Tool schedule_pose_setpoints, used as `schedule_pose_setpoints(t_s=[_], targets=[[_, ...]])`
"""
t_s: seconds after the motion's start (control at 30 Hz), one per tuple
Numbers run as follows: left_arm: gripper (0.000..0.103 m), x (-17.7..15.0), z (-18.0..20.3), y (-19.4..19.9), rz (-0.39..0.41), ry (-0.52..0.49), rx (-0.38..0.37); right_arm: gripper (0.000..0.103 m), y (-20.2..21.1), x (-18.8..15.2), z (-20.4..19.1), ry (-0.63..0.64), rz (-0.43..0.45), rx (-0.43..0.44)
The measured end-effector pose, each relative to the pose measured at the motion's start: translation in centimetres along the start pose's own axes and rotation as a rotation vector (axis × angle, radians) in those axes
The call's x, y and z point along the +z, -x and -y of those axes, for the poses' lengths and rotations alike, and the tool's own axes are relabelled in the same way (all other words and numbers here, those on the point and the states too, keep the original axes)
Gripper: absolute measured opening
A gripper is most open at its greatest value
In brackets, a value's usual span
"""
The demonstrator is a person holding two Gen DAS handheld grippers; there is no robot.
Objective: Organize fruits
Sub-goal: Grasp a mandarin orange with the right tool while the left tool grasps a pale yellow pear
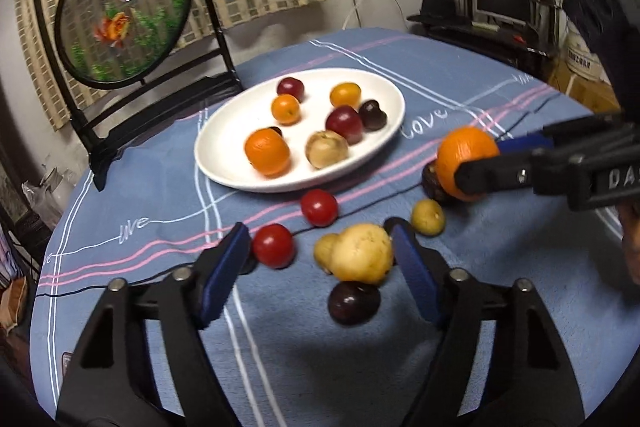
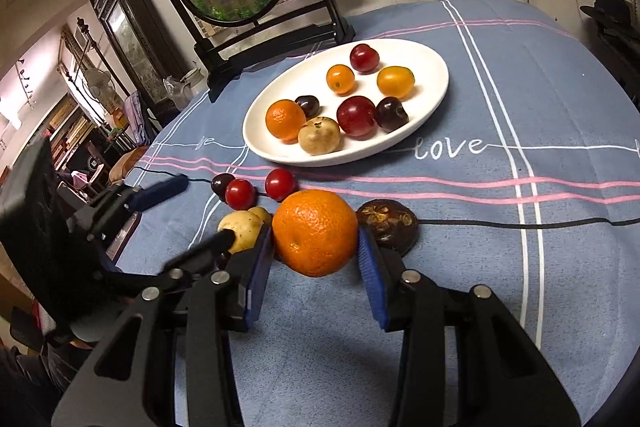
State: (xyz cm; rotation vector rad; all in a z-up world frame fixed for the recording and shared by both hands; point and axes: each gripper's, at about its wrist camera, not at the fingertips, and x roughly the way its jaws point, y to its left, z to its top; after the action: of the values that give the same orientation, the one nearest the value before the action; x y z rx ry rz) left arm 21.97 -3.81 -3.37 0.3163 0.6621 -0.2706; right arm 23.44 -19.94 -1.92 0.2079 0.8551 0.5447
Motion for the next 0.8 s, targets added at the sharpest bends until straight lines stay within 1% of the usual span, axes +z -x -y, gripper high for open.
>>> schedule_pose_setpoints(t_s=[0.07,0.37,0.4,0.43,0.47,0.5,0.53,0.7,0.8], targets=[[0.063,-0.1,0.2,-0.4,-0.017,-0.006,-0.018,0.043,0.0,-0.1,0.1,-0.004,0.000,0.002],[0.062,-0.8,1.3,-1.2,-0.046,-0.040,-0.061,0.043,0.4,-0.2,-0.2,0.004,0.004,0.014],[0.060,-0.8,1.3,-1.2,-0.048,-0.040,-0.062,0.043,0.4,-0.1,-0.2,0.004,0.006,0.014],[0.055,-0.9,1.2,-1.4,-0.054,-0.037,-0.069,0.043,0.4,-0.1,-0.2,0.003,0.008,0.015],[0.046,-0.8,1.0,-1.5,-0.062,-0.030,-0.081,0.043,0.5,-0.1,-0.2,0.003,0.010,0.016],[0.041,-0.8,1.0,-1.6,-0.066,-0.025,-0.090,0.043,0.5,-0.1,-0.2,0.004,0.011,0.016],[0.038,-0.8,0.8,-1.7,-0.071,-0.015,-0.109,0.043,0.6,-0.1,-0.2,0.003,0.013,0.016],[0.038,-0.8,0.5,-1.6,-0.070,-0.001,-0.132,0.043,0.5,-0.1,-0.1,-0.001,0.013,0.014],[0.038,-0.4,-0.4,-0.8,-0.042,0.047,-0.164,0.043,0.5,-0.2,0.0,-0.004,0.013,0.012]])
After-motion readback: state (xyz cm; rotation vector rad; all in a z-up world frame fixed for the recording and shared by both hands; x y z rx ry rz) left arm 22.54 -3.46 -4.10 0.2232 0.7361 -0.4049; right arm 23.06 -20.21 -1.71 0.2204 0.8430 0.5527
